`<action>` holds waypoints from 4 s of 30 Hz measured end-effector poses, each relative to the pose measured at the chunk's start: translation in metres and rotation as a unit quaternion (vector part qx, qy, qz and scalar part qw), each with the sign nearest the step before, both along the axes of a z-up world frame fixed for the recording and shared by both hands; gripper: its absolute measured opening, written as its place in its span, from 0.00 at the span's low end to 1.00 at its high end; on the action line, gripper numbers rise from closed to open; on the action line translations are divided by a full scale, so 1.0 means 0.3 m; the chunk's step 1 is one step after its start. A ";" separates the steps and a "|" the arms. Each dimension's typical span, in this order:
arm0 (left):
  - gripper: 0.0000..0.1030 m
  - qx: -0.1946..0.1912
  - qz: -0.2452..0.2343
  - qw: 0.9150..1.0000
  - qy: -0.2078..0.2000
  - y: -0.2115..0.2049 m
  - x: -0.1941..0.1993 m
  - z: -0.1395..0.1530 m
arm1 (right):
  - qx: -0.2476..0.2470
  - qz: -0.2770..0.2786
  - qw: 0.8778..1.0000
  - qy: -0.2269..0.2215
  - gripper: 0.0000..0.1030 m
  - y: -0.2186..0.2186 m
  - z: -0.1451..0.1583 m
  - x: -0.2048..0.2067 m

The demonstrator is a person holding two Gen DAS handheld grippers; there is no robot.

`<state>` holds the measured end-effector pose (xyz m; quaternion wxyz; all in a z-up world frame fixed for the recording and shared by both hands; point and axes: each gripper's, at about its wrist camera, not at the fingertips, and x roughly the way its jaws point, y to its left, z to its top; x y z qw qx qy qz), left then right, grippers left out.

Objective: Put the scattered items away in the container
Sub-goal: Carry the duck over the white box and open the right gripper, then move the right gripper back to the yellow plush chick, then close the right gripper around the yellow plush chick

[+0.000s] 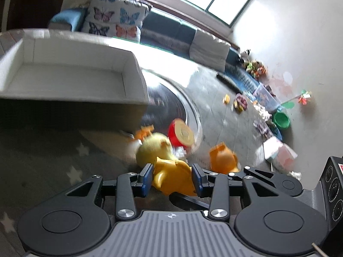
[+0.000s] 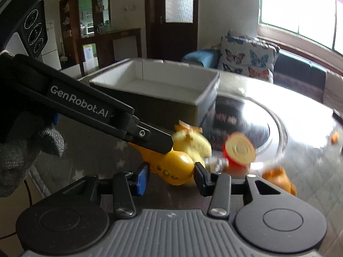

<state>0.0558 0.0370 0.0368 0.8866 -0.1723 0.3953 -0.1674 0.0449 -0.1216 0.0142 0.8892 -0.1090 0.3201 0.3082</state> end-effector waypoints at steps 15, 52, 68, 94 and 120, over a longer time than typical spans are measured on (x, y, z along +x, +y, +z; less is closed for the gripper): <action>0.41 0.032 0.056 0.997 -0.039 0.139 0.291 0.102 | 0.025 0.014 0.999 -0.046 0.43 0.209 0.067 0.348; 0.35 0.009 0.060 0.998 0.012 0.173 0.371 0.011 | 0.010 -0.004 0.999 -0.038 0.58 0.166 0.038 0.344; 0.36 0.021 0.055 0.998 0.011 0.071 0.243 0.005 | 0.011 -0.033 0.999 -0.042 0.71 0.042 0.025 0.185; 0.37 0.041 0.055 0.997 0.040 -0.008 0.192 -0.072 | 0.005 -0.025 1.000 -0.003 0.71 0.045 -0.077 0.088; 0.38 0.036 0.052 0.997 0.050 -0.015 0.269 -0.091 | -0.003 -0.026 0.999 0.018 0.65 0.074 -0.106 0.115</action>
